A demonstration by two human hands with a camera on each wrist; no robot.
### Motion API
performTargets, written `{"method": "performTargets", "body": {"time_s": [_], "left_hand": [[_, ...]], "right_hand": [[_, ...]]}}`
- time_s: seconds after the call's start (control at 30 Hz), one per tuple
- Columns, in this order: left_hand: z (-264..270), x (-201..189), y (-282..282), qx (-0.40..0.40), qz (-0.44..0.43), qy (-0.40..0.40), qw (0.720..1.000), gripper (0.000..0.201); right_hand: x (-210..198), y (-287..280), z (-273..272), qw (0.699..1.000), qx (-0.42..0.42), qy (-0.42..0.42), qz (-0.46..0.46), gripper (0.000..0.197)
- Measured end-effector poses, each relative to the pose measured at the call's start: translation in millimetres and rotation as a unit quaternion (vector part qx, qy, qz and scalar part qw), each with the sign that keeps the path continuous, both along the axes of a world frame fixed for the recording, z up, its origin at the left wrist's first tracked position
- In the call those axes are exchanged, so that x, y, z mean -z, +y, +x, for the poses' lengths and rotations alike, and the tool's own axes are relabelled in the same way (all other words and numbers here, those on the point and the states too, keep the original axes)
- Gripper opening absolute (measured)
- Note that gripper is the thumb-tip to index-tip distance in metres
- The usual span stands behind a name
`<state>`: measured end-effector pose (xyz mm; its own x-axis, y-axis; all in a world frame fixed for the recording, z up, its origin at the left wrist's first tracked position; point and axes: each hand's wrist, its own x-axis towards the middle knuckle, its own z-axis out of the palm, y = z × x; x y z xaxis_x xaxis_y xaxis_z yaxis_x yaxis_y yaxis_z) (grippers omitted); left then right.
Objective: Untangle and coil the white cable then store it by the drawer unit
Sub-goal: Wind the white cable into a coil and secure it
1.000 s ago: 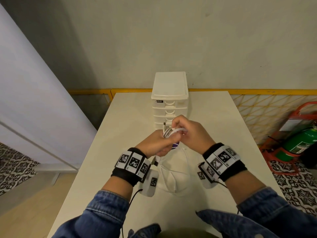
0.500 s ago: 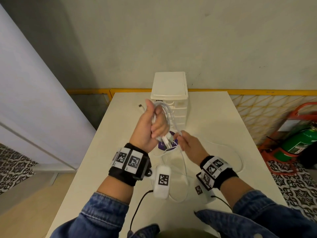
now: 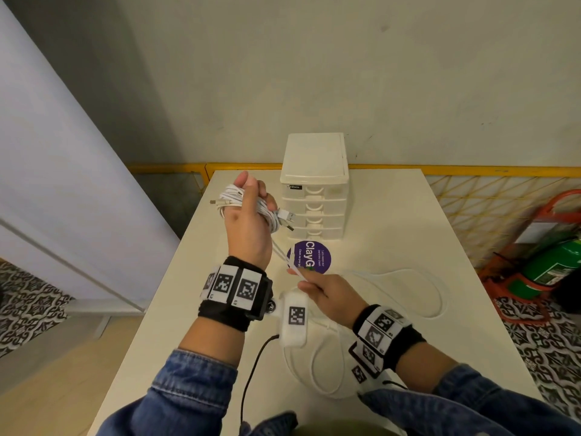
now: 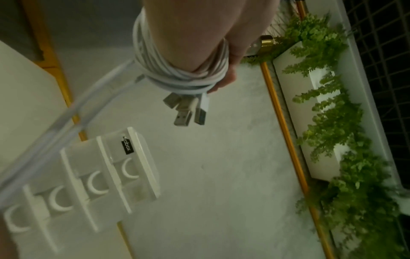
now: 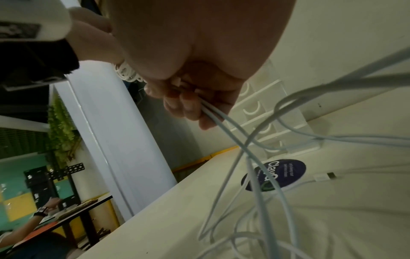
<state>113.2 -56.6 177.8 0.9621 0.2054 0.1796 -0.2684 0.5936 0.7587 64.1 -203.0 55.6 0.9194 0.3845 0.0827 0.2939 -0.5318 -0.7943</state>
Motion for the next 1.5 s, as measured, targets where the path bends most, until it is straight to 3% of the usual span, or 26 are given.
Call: {"method": "performTargets", "body": {"time_s": [0.1,0.17,0.3,0.37,0.43,0.5,0.6,0.7,0.87,1.03,1.2,1.33,1.5], "left_hand": [[-2,9,0,-0.067,0.127,0.006,0.990,0.026],[-1,18,0,-0.085,0.237,-0.018,0.968,0.031],[2,47,4,-0.045,0.486,-0.076,0.869,0.018],[-1,55,3,0.026,0.526,-0.048,0.848,0.024],[-5,54,0,0.092,0.518,-0.013,0.850,0.025],[-11,47,-4,0.147,0.507,0.006,0.849,0.038],[-22,38,-10,0.264,0.460,0.034,0.847,0.057],[-24,45,-12,0.364,0.398,0.037,0.841,0.061],[-22,47,-14,0.432,0.389,0.076,0.810,0.048],[-28,43,-16,0.482,0.392,0.067,0.781,0.068],[-36,42,-27,0.488,0.406,0.074,0.769,0.040],[-36,38,-27,0.472,0.394,0.078,0.785,0.042],[-32,26,-18,0.437,0.236,0.037,0.867,0.033]], "right_hand": [[-7,5,-3,1.000,-0.012,-0.021,0.000,0.039],[-19,7,-3,0.999,-0.010,-0.048,0.015,0.032],[-43,6,3,0.991,-0.002,-0.131,0.040,0.030],[-53,2,6,0.985,0.009,-0.165,0.044,0.029],[-59,-2,8,0.983,0.022,-0.182,0.030,0.025],[-66,-7,11,0.988,0.047,-0.137,0.051,0.011],[-73,-14,17,0.989,0.095,-0.084,0.074,0.039],[-79,-21,21,0.992,0.074,-0.089,0.057,0.043],[-78,-37,30,0.996,0.042,-0.082,0.006,0.038],[-76,-48,35,0.993,0.069,-0.033,0.085,0.017],[-70,-44,38,0.983,0.139,-0.070,0.100,0.020],[-65,-38,36,0.974,0.170,-0.051,0.141,0.032],[-51,-37,32,0.950,0.207,-0.011,0.235,0.048]]}}
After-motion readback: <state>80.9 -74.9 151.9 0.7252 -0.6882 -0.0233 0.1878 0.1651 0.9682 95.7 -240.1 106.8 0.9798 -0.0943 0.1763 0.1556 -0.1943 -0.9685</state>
